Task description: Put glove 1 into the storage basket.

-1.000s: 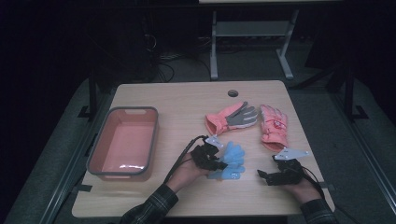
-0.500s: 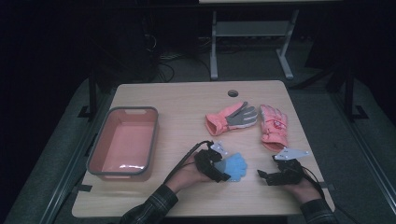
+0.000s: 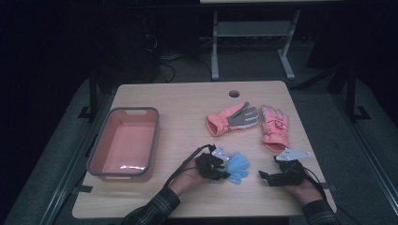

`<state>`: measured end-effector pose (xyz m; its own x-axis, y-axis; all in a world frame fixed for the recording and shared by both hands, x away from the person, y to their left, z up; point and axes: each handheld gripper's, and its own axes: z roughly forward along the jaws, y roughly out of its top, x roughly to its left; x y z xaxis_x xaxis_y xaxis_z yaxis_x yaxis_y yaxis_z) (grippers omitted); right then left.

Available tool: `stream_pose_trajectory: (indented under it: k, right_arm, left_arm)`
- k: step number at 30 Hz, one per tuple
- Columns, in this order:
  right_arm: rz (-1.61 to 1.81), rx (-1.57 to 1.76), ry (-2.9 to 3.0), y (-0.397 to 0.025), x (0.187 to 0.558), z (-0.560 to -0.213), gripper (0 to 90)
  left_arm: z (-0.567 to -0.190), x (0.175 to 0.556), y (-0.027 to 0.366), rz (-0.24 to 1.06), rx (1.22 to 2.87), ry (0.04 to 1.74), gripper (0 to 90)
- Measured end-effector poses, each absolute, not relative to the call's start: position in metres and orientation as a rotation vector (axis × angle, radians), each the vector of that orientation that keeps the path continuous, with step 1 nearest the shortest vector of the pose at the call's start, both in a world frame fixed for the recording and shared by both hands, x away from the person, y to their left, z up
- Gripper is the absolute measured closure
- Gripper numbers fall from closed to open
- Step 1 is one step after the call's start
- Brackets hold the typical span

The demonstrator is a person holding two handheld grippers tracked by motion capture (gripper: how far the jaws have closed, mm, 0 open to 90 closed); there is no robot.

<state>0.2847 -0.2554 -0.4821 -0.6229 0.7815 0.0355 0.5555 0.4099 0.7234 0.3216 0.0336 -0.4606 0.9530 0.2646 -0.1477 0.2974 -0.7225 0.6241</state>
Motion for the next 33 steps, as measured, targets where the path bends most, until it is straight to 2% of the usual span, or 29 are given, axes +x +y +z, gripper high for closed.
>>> stream_pose_trajectory:
  k: [4, 14, 24, 33]
  right_arm:
    - [1.036, 1.161, 2.362, -0.255, 0.285, -0.482, 13.5]
    - [1.039, 1.161, 2.361, -0.256, 0.285, -0.482, 13.5]
    - [1.038, 1.162, 2.361, -0.255, 0.285, -0.482, 13.5]
    - [1.036, 1.161, 2.361, -0.255, 0.285, -0.482, 13.5]
  left_arm:
    - [-0.46, 0.327, 0.037, -0.116, 2.386, 0.433, 80.1]
    - [-0.44, 0.334, 0.052, -0.106, 2.335, 0.5, 80.6]
    - [-0.405, 0.343, 0.082, -0.043, 2.266, 0.569, 80.4]
    - [-0.378, 0.355, 0.129, 0.048, 2.187, 0.72, 80.2]
